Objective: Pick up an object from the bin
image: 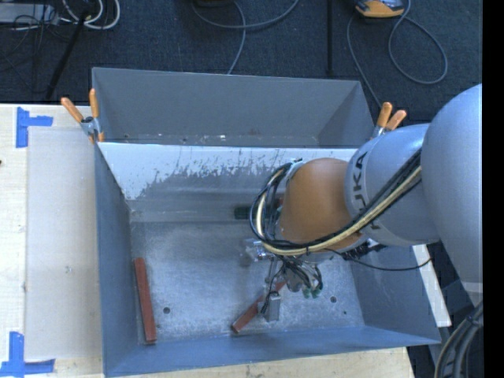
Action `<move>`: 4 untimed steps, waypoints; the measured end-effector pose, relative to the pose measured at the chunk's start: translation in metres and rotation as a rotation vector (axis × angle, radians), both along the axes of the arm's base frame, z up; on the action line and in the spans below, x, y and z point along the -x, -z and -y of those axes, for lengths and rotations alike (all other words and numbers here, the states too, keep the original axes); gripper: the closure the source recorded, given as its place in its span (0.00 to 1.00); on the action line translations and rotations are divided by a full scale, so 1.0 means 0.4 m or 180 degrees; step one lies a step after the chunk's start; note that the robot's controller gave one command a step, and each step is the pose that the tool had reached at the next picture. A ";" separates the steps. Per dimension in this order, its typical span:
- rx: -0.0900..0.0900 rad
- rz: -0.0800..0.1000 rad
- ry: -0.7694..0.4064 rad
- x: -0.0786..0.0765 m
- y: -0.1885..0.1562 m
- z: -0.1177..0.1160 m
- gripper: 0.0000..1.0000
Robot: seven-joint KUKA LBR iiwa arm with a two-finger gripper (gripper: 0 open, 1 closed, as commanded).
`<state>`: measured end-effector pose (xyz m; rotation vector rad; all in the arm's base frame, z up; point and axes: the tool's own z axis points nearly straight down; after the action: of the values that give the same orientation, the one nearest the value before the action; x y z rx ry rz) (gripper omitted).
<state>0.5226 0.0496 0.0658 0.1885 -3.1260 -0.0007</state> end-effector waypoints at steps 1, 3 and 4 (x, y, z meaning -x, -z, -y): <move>-0.0006 0.0024 -0.0802 0.095 -0.085 -0.062 0.00; -0.0008 0.0041 -0.1209 0.077 -0.008 -0.065 0.00; -0.0009 0.0044 -0.1204 0.074 -0.009 -0.066 0.00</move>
Offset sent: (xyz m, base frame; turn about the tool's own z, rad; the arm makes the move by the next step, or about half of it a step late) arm -0.0377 0.0243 0.0342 -0.2528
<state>0.4928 0.0760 0.0695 0.7764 -3.0483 -0.0007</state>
